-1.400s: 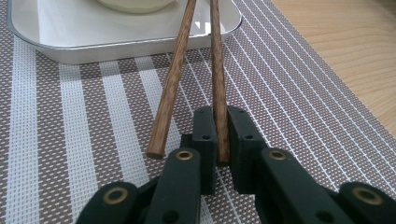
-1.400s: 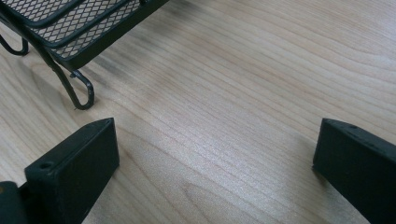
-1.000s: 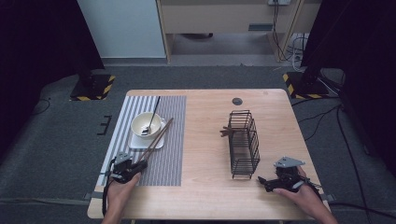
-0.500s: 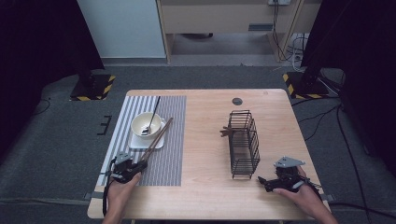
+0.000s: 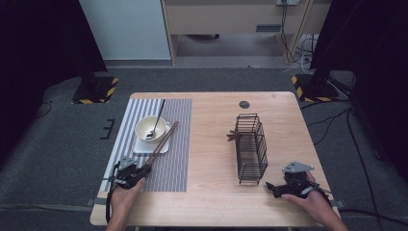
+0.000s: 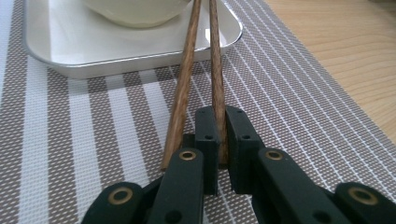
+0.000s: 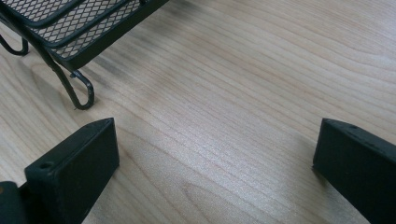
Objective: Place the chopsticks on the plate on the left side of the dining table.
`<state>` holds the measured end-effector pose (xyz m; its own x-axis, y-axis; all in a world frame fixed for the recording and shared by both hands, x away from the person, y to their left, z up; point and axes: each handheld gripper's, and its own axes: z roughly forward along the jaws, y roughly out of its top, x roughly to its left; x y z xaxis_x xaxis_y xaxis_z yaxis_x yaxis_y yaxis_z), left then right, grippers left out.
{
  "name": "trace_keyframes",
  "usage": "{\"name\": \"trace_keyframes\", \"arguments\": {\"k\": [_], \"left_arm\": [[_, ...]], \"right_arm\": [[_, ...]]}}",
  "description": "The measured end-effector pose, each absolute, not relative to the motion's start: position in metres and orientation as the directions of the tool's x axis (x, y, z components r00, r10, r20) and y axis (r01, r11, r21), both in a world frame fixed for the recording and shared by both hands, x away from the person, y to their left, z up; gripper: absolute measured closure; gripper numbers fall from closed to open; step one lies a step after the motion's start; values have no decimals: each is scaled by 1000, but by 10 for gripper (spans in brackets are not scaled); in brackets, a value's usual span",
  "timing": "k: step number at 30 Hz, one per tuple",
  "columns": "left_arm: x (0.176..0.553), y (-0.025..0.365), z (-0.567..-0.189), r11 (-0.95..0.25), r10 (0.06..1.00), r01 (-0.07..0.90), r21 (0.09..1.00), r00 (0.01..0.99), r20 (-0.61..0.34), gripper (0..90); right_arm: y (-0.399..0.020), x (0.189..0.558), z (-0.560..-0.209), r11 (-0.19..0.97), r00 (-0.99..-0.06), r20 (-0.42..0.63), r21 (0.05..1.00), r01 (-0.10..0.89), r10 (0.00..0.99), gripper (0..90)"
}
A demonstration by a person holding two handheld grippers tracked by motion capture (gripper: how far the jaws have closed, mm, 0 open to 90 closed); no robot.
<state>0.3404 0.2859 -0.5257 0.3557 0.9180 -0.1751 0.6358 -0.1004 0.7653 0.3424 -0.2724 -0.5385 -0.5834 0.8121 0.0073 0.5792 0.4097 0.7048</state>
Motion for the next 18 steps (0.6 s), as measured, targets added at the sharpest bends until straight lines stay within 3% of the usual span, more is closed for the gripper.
{"name": "trace_keyframes", "arguments": {"k": [18], "left_arm": [[341, 284, -529, -111, 918, 646, 755, 358, -172, 815]], "right_arm": [[-272, 342, -538, 410, -584, 7, 705, 579, 812, 2]]}}
